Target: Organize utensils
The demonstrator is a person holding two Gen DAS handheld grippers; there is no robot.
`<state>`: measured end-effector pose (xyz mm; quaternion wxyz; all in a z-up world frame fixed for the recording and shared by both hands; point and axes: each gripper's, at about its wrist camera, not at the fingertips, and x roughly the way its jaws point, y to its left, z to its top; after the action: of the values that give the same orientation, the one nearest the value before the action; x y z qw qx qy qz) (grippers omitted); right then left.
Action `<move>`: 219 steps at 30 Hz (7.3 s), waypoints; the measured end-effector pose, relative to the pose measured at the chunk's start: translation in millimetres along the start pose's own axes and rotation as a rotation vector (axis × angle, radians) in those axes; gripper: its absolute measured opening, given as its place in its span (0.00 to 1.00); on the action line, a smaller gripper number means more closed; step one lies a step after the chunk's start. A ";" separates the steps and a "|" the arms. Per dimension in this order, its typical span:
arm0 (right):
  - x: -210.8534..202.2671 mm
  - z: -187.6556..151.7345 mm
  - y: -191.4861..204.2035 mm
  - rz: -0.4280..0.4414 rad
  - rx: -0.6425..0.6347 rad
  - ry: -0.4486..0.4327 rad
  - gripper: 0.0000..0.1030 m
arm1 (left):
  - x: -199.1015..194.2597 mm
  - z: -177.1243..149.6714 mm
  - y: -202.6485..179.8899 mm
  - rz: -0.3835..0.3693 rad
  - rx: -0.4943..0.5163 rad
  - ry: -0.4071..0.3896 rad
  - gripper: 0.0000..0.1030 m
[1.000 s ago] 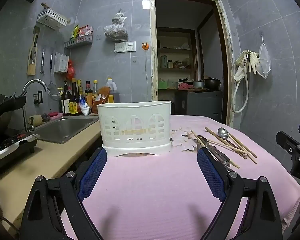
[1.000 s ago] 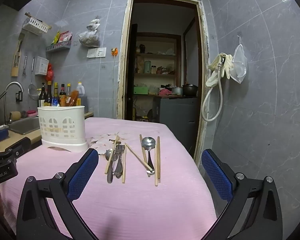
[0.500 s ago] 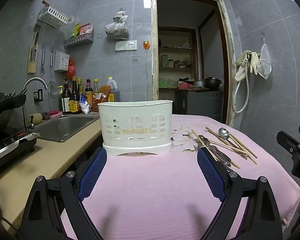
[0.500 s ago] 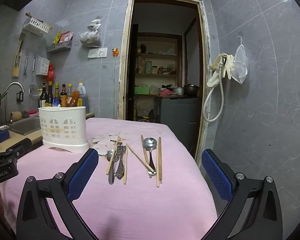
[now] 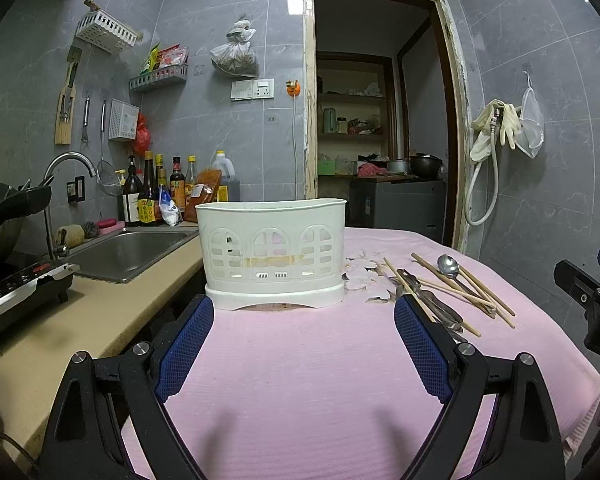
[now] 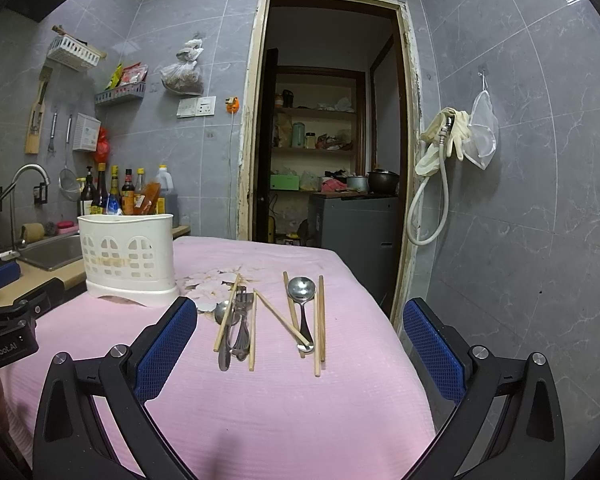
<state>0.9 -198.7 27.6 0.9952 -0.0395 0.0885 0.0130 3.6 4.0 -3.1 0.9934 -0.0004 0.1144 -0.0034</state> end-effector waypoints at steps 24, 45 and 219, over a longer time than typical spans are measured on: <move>1.0 1.2 1.7 0.003 0.003 0.001 1.00 | 3.6 -3.3 1.1 -0.002 0.000 0.008 0.86; 1.8 0.3 0.8 0.004 0.006 0.006 1.00 | 5.6 -5.1 1.4 -0.003 0.001 0.013 0.86; 212.1 148.5 114.4 0.612 0.181 -0.335 0.05 | 174.2 133.8 160.6 0.157 -0.367 -0.345 0.03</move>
<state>231.9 -68.7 127.0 0.9454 0.0799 -0.0674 0.3087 204.8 163.3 87.3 0.9787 -0.1723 -0.0583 0.0947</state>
